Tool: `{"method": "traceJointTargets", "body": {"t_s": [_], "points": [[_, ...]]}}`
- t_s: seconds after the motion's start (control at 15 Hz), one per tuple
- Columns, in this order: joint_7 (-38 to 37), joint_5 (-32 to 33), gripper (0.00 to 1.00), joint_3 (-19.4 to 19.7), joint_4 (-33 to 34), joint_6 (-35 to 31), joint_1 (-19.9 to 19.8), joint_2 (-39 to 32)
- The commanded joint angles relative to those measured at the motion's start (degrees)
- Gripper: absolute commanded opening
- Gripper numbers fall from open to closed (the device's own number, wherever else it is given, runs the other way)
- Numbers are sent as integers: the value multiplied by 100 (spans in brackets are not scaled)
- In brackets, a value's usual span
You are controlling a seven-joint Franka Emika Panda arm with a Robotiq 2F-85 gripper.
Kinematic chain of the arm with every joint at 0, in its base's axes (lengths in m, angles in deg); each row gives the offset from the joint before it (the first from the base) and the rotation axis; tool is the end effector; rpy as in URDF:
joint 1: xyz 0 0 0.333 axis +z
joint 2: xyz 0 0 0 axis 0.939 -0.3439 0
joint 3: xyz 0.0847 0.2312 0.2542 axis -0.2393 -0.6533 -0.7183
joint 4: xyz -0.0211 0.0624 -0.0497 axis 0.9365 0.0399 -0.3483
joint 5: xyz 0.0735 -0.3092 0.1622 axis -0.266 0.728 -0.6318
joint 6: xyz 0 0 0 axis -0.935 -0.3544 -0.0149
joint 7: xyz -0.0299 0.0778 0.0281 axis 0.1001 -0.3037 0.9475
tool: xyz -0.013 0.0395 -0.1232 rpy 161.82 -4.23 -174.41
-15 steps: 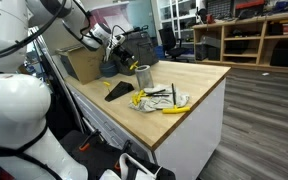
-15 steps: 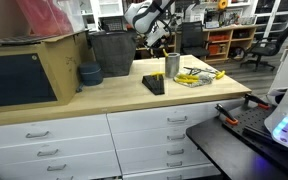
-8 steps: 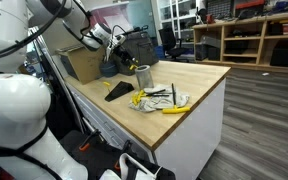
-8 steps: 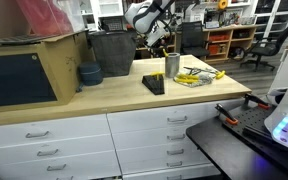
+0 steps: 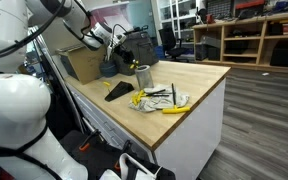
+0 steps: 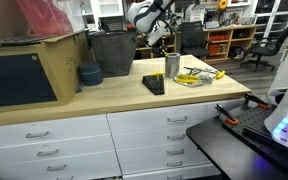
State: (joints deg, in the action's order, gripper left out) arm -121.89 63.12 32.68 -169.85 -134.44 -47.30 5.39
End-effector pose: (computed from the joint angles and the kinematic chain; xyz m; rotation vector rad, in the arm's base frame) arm 0.6569 0.1784 0.3178 2.4441 -0.3005 0.0968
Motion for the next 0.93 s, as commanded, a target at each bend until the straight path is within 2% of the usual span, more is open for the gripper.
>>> {"method": "traceJointTargets", "body": {"t_s": [0.0, 0.6, 0.87], "points": [[-193, 83, 4, -15, -245, -156, -39, 193], [-119, 87, 4, -43, -282, -287, -73, 515], [56, -194, 4, -213, -382, -453, -209, 880]]}}
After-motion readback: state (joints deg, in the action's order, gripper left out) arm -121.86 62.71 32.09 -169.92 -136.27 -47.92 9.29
